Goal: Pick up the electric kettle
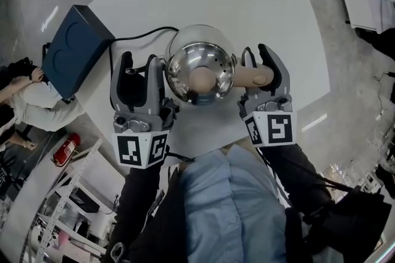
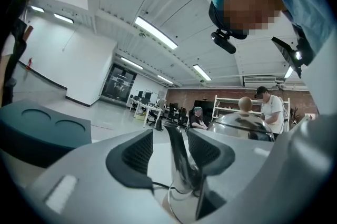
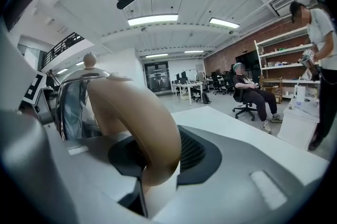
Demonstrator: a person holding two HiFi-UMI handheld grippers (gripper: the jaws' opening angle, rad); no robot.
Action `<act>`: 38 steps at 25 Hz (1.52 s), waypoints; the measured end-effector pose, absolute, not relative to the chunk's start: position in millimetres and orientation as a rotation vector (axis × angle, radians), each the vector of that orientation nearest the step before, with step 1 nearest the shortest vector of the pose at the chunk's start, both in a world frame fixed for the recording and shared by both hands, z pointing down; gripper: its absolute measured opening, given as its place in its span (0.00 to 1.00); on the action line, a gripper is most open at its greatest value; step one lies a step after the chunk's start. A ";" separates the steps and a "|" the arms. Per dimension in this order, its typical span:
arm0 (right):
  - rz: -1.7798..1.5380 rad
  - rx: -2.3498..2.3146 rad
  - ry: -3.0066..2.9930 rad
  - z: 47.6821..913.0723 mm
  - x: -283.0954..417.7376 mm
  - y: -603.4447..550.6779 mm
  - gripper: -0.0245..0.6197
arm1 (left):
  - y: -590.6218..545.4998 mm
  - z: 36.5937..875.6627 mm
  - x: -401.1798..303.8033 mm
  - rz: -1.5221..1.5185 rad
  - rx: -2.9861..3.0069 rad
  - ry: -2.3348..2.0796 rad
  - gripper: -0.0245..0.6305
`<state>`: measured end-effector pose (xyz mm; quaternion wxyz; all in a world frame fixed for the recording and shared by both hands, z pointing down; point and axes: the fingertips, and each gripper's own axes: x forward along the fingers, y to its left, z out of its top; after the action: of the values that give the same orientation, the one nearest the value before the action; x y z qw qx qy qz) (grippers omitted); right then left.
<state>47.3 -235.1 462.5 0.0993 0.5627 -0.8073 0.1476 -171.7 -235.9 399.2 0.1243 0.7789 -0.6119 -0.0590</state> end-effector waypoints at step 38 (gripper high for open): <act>0.328 1.477 -2.604 320.5 31.0 -219.5 0.14 | -175.6 248.5 -161.4 -0.263 2.271 -1.984 0.13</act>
<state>31.0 -219.5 320.5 0.0649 0.4893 -0.8629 0.1087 -161.4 -175.6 248.5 0.0573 0.7491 -0.6543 -0.0867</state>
